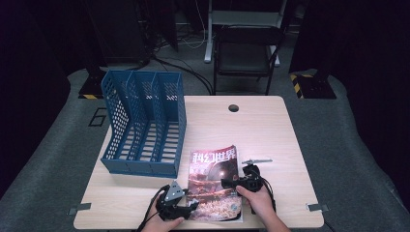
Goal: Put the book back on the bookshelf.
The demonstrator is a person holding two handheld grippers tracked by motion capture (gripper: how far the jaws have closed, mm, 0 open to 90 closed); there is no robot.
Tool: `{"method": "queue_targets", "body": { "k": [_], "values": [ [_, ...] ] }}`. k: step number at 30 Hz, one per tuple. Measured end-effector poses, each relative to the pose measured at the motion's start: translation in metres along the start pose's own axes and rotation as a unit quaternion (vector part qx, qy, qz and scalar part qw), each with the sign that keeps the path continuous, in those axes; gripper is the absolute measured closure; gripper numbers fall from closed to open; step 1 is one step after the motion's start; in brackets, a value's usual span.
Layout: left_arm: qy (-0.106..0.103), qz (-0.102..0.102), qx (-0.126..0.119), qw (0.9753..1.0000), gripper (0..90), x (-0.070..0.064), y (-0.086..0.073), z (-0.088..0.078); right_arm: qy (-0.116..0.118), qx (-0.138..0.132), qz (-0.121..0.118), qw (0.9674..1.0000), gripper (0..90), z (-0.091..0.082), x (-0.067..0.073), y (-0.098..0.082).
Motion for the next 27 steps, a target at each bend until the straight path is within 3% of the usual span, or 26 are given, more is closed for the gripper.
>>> {"method": "queue_targets", "body": {
  "k": [11,15,22,27],
  "values": [
    [0.000,0.000,0.000,1.0000,34.8,0.0000,0.0000,0.0000,-0.004,-0.006,0.001,1.0000,61.7,0.0001,-0.0001,-0.0011],
    [0.000,0.000,0.000,1.0000,34.8,0.0000,0.0000,0.0000,-0.007,-0.005,-0.005,0.9999,65.7,0.0000,-0.0012,-0.0009],
    [-0.004,0.000,0.003,1.0000,34.8,0.0004,0.0002,-0.0006,-0.005,-0.008,0.006,0.9999,71.5,-0.0005,-0.0039,-0.0018],
    [-0.006,0.000,0.005,1.0000,34.8,0.0006,0.0004,-0.0008,0.015,-0.015,0.019,0.9996,77.4,-0.0020,-0.0064,-0.0017]
  ]
}}
Point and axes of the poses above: each handheld gripper's, and its own axes: z roughly forward along the jaws, y roughly out of its top, x roughly to its left, the point moved 1 cm from there along z, roughly forward along the jaws, and after that the axes turned 4 degrees about -x, right-handed, at the moved point
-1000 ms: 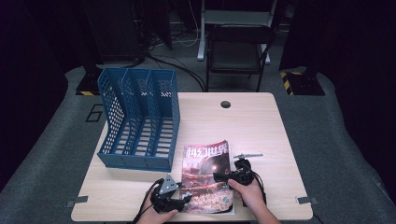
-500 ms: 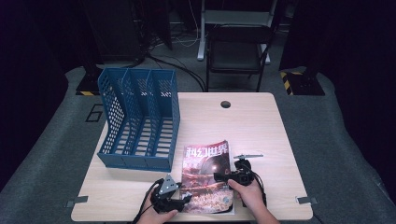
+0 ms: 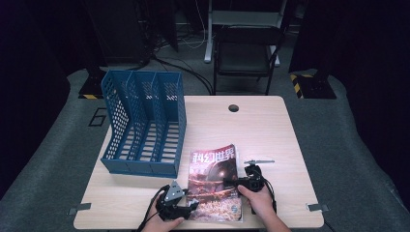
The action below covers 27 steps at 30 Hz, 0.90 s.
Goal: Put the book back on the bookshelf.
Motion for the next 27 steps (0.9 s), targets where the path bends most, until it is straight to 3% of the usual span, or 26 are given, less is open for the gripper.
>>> {"method": "queue_targets", "body": {
  "k": [3,4,11,16,27],
  "values": [
    [0.003,0.001,-0.006,1.0000,34.6,0.0001,-0.0003,0.0010,0.005,0.002,0.010,0.9999,78.2,-0.0006,0.0006,-0.0002],
    [0.003,0.001,-0.006,1.0000,34.6,0.0001,-0.0003,0.0010,0.009,0.000,0.002,1.0000,78.6,-0.0004,-0.0016,0.0000],
    [0.001,0.003,0.001,1.0000,34.6,0.0005,0.0005,0.0003,0.019,-0.005,0.000,0.9998,80.2,-0.0013,-0.0023,0.0003],
    [0.000,0.007,0.004,1.0000,34.5,0.0015,0.0009,0.0000,0.029,-0.002,0.010,0.9995,81.7,-0.0035,-0.0003,0.0010],
    [0.002,0.001,0.002,1.0000,34.5,0.0011,0.0014,0.0011,0.036,-0.018,-0.008,0.9991,84.4,-0.0054,0.0012,0.0005]
  ]
}}
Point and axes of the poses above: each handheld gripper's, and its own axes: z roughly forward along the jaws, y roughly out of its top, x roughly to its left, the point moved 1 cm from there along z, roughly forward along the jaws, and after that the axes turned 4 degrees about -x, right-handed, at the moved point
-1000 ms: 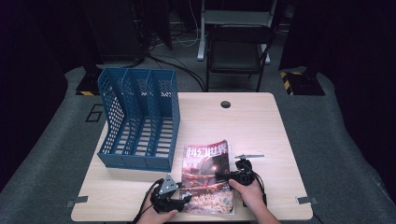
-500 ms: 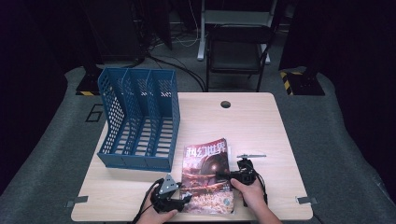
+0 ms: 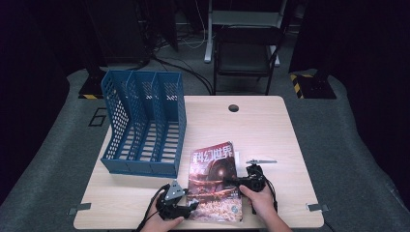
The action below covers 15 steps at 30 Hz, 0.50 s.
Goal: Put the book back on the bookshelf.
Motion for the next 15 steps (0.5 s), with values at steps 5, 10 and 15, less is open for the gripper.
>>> {"method": "queue_targets", "body": {
  "k": [5,10,15],
  "values": [
    [0.004,-0.007,0.002,1.0000,33.9,0.001,0.002,0.001,-0.002,-0.011,-0.020,0.9997,84.4,-0.002,0.005,-0.001],
    [0.003,-0.015,0.002,0.9999,32.2,0.005,0.005,0.000,0.001,-0.028,-0.036,0.9990,84.5,-0.005,0.011,-0.002],
    [0.005,-0.019,0.002,0.9998,29.9,0.007,0.009,-0.001,0.010,-0.042,-0.046,0.9980,84.7,-0.009,0.016,-0.002]
  ]
}}
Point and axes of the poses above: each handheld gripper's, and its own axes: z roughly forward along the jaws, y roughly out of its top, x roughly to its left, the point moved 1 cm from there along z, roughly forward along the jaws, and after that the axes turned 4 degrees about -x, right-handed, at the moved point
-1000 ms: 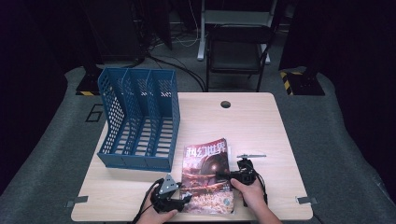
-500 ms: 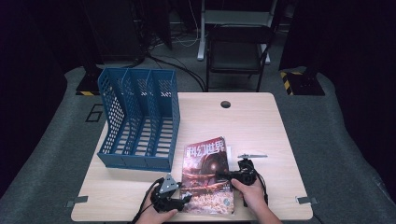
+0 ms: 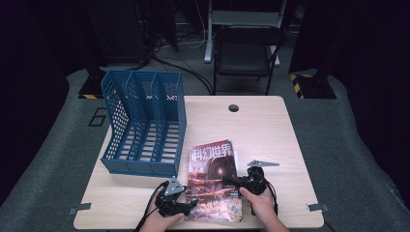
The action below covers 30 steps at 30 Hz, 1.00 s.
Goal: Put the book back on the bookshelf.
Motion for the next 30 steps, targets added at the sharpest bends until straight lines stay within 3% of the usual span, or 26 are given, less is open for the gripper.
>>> {"method": "queue_targets", "body": {
  "k": [12,22,30],
  "values": [
    [-0.028,-0.035,-0.024,0.9987,26.5,0.012,0.013,-0.001,0.012,-0.031,-0.053,0.9981,84.7,-0.011,0.009,-0.002],
    [-0.039,-0.052,-0.014,0.9978,26.1,0.020,0.027,0.013,0.022,-0.046,-0.065,0.9966,85.2,-0.021,0.015,-0.004],
    [-0.071,-0.090,-0.021,0.9932,24.9,0.028,0.035,0.024,0.035,-0.053,-0.066,0.9958,85.4,-0.025,0.018,-0.005]
  ]
}}
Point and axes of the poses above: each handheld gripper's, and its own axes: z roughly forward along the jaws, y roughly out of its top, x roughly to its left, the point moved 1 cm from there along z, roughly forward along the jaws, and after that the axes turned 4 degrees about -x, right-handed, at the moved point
